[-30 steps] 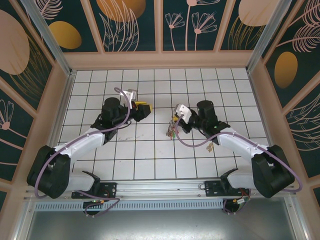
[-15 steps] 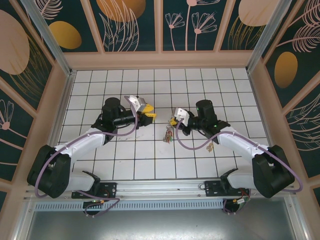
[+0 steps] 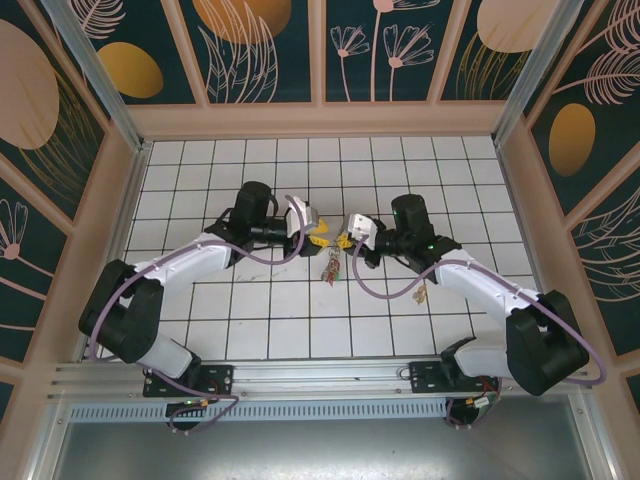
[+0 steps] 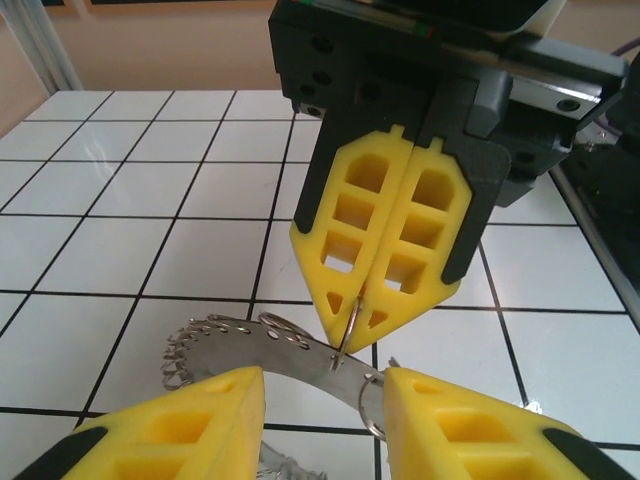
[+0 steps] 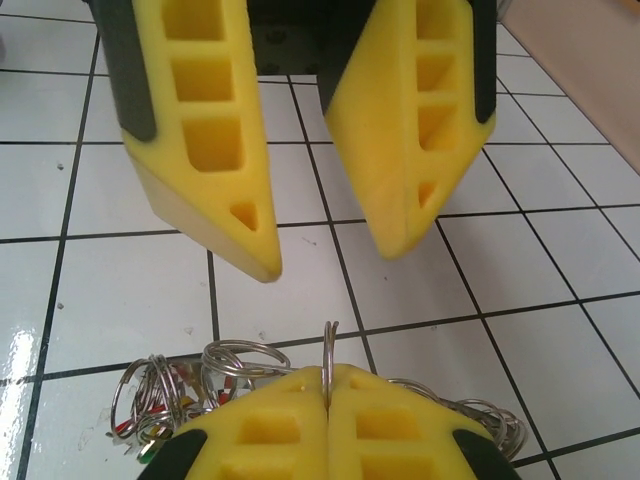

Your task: Put the keys on the keyring

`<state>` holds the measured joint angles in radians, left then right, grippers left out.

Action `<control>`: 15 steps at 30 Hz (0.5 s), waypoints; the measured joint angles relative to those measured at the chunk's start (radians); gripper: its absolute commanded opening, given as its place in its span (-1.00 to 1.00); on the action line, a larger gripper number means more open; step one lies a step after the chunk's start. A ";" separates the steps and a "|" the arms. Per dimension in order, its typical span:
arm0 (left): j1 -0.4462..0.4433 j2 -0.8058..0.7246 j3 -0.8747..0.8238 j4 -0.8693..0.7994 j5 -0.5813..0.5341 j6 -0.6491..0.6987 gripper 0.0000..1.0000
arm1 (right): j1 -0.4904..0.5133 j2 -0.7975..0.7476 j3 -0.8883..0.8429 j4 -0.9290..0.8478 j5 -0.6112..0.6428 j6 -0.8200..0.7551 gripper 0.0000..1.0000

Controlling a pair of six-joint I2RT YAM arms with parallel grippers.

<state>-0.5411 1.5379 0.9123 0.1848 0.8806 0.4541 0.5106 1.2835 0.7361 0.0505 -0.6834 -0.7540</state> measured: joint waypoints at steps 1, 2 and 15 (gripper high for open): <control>-0.002 0.008 0.007 -0.011 0.000 0.013 -0.26 | 0.000 0.003 0.000 -0.001 0.000 0.000 -1.00; -0.002 0.016 0.014 -0.023 0.000 0.024 -0.27 | 0.000 0.008 0.000 -0.003 0.000 0.000 -1.00; -0.005 0.090 0.091 -0.116 0.052 0.099 -0.33 | 0.000 0.047 0.012 -0.003 -0.016 0.000 -1.00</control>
<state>-0.5465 1.6276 1.0035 0.0692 0.9325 0.5529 0.5106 1.3308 0.7479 0.0475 -0.6991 -0.7536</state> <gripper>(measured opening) 0.346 0.052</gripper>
